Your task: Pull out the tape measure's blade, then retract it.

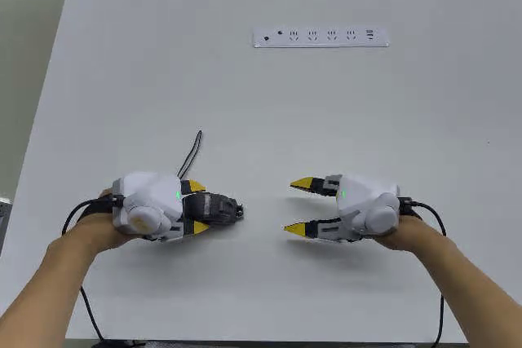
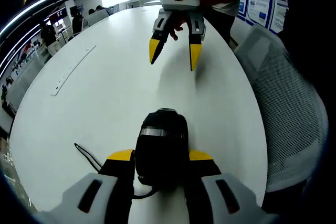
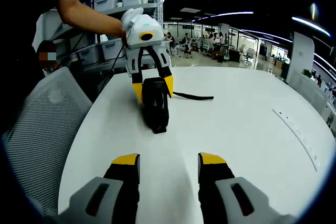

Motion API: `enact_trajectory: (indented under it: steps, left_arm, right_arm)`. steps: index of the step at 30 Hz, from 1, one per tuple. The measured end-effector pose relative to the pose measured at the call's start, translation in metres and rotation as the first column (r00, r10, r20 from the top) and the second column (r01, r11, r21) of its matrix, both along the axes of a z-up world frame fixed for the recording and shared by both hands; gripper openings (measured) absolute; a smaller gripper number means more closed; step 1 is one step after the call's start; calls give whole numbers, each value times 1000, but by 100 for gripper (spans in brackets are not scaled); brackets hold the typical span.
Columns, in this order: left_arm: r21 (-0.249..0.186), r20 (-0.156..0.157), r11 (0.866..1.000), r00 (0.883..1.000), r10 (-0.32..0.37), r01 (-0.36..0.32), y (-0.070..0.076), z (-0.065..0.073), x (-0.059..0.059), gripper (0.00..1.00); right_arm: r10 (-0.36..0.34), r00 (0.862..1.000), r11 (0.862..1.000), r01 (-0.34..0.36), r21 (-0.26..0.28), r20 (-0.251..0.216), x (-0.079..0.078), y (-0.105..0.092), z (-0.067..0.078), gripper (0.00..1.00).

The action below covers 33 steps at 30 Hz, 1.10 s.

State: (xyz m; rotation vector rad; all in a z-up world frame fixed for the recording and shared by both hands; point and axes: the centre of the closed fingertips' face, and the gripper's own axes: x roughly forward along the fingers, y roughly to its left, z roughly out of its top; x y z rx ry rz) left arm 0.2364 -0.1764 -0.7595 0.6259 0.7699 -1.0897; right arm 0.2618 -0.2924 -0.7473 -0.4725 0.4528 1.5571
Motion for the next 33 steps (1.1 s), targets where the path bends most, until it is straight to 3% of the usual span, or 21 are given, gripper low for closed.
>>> enact_trajectory:
  steps: [33]
  left_arm:
    - [-28, -4, 999, 1000, 18, -18, 1, -1, -1, 31]
  right_arm:
    - [102, 994, 995, -103, -7, -42, -15, 56, -27, 35]
